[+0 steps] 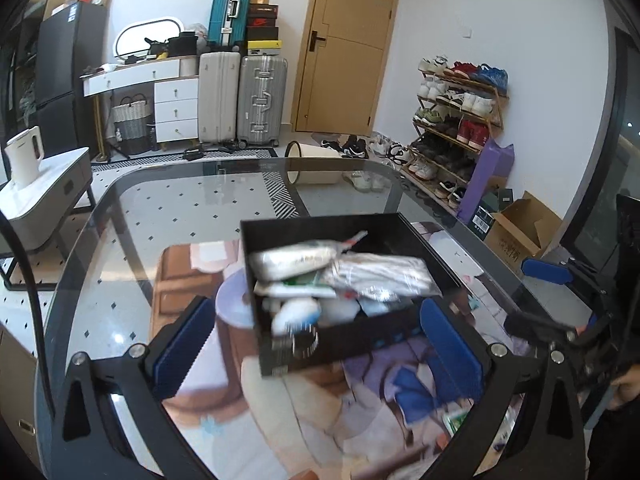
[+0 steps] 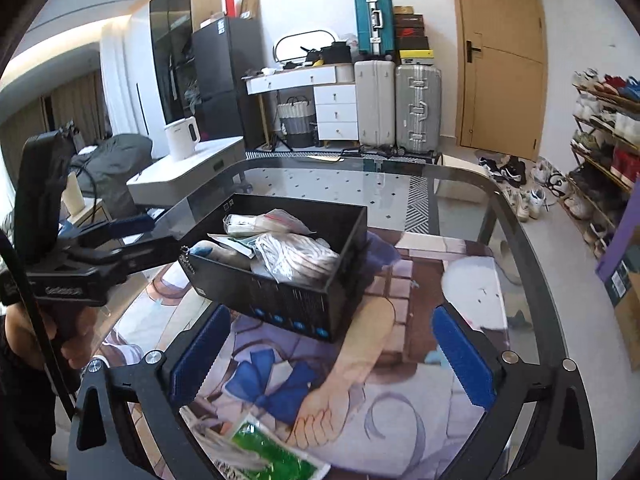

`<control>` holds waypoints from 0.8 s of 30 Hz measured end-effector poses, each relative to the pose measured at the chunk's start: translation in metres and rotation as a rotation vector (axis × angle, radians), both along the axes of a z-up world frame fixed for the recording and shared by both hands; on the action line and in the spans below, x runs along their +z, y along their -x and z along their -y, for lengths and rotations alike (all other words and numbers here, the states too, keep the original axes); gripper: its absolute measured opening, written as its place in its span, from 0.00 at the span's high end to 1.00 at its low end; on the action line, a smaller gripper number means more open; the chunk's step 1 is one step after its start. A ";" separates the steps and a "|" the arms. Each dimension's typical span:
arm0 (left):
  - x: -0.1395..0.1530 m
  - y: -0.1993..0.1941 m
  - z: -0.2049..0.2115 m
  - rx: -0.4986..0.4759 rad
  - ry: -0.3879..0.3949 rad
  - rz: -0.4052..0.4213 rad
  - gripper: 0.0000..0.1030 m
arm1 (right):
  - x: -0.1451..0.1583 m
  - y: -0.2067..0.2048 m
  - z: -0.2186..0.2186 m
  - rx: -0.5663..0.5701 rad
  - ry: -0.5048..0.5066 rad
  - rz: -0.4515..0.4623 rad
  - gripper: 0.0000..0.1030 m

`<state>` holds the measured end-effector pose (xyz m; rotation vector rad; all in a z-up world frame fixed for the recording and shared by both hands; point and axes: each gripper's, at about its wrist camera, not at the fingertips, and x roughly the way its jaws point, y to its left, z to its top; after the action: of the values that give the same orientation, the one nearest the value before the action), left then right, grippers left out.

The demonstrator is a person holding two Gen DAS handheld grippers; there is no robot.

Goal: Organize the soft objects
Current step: 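Move both grippers back toward the white cable and green sachet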

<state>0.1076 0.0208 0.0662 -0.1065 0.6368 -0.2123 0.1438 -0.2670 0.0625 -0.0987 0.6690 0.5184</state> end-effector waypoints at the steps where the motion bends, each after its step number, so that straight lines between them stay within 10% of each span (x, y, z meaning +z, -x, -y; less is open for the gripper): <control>1: 0.000 0.006 -0.001 0.006 -0.001 0.003 0.00 | 0.000 0.003 0.004 -0.001 -0.005 -0.002 0.01; 24: -0.016 0.068 0.000 0.017 -0.023 -0.006 0.00 | -0.012 0.063 0.024 -0.037 -0.021 -0.019 0.01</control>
<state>0.0396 0.0210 0.0498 -0.0899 0.6442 -0.1885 0.0811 -0.2908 0.0504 -0.0613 0.6830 0.4909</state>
